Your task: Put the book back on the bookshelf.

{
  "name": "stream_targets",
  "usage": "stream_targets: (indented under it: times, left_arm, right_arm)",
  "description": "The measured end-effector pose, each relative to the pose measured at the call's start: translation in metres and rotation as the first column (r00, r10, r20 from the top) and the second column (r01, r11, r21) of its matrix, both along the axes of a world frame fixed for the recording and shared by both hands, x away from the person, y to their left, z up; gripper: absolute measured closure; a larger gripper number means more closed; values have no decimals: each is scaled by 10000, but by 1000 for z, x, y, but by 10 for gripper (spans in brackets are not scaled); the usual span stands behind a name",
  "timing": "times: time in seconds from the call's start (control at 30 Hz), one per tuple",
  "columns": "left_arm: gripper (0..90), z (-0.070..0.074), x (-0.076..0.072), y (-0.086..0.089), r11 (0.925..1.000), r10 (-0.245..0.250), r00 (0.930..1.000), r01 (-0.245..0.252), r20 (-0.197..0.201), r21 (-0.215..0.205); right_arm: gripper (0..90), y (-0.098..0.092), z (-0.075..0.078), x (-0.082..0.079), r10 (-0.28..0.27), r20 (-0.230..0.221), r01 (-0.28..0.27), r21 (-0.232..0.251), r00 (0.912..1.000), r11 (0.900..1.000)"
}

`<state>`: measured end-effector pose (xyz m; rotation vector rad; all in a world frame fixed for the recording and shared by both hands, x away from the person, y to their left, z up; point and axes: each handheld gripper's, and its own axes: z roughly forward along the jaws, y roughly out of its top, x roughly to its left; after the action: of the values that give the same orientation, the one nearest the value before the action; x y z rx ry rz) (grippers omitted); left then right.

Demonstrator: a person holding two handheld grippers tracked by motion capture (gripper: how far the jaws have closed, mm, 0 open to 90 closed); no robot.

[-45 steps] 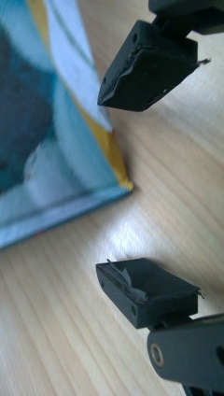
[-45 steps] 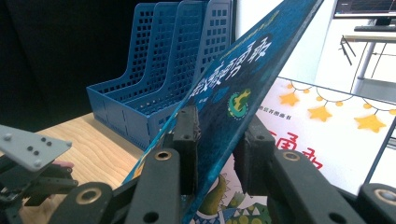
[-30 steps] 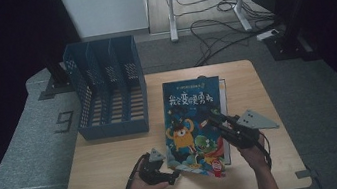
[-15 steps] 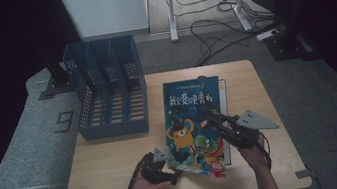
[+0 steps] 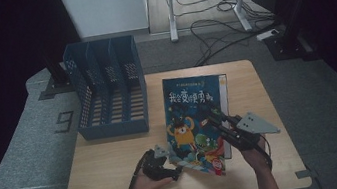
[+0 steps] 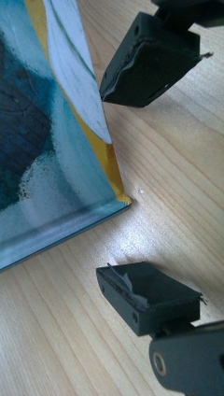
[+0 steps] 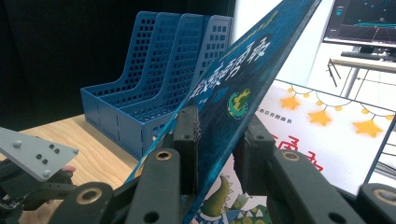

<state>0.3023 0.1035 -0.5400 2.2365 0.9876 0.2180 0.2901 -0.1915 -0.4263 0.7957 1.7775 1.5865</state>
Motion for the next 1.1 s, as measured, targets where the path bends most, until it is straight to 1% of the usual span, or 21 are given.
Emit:
stream_targets:
  times: [0.2,0.4,0.6,0.67,0.8,0.97,1.1]
  left_arm:
    - [140,0,-2,-1,10000,34,10000,-34,36,5]
    - [135,0,-1,-2,9999,8,10000,-8,32,126]
    - [130,1,2,-3,9998,3,10000,-2,-66,180]
    - [129,1,3,-4,9999,15,9999,-13,-110,166]
    - [126,2,11,-7,9997,59,9998,-55,-193,225]
    - [126,2,21,-12,9992,193,9996,-186,-202,354]
    - [128,2,23,-12,9988,288,9995,-281,-160,404]
  right_arm:
    - [715,0,0,-2,64,56,-64,-24,10000,10000]
    - [717,0,0,-2,88,24,-88,-16,10000,10000]
    - [717,0,2,-3,142,0,-142,-97,9999,9999]
    - [717,1,4,-2,169,-11,-169,-191,9999,9997]
    - [727,2,9,2,273,1,-273,-316,9996,9991]
    - [738,-1,9,8,493,16,-493,-235,9988,9985]
    - [745,-7,6,9,519,-82,-520,-105,9986,9986]
